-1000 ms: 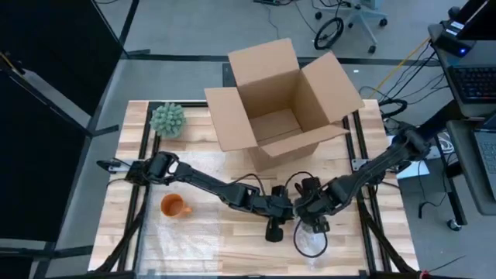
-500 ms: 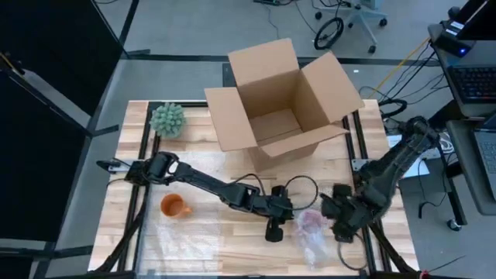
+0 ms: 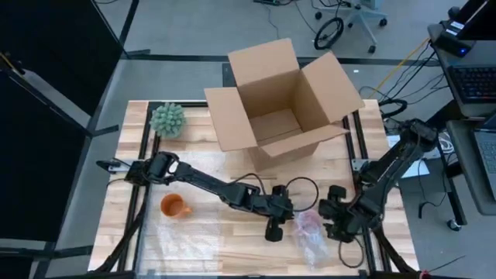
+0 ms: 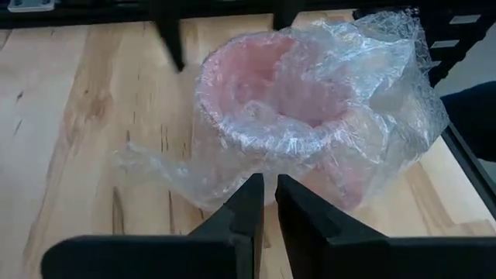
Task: Wrap mug
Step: Wrap the pink mug with bubble wrap
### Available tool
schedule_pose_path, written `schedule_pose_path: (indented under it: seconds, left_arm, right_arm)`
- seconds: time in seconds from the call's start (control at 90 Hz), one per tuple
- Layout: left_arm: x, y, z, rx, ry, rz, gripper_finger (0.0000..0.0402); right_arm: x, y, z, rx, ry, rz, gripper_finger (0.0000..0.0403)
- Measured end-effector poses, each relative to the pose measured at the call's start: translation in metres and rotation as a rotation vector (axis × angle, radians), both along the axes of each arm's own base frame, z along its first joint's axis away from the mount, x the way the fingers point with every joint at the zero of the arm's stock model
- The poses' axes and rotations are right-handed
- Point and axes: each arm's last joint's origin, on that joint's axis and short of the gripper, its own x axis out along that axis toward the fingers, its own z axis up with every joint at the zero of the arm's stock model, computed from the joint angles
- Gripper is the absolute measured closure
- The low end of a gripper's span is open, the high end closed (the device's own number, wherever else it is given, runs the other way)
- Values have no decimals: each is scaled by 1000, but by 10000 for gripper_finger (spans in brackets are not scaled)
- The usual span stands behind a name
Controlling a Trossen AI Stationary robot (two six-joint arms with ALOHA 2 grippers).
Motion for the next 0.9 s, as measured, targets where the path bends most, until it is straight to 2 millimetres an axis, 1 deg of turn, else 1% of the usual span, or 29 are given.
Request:
schedule_pose_path:
  seconds: [0.078,0.267,0.367,0.422,0.533,0.633,0.7,0.8,0.9]
  left_arm:
    - [0,-1,-2,-8,3,-43,375]
    - [0,-3,-2,-17,8,-61,375]
    - [0,-3,-2,-18,9,-61,375]
    - [0,-3,-2,-15,6,-56,375]
    - [0,-1,-2,-13,8,-42,375]
    - [0,-1,-2,-11,8,-38,375]
    - [0,-1,-2,-11,9,-37,375]
    - [0,-2,-2,-7,9,-33,375]
    - [-1,-1,0,-5,4,-26,375]
  right_arm:
    - [9,-9,0,-59,4,58,85]
    - [32,-35,1,-216,-22,146,85]
    - [43,-48,2,-250,-16,171,85]
    - [44,-54,7,-254,38,164,85]
    - [32,-61,28,-248,193,129,85]
    - [19,-57,55,-164,220,84,85]
    - [9,-51,68,-80,199,43,85]
    - [-8,-41,76,56,180,-21,85]
    - [-27,-29,73,120,188,-76,85]
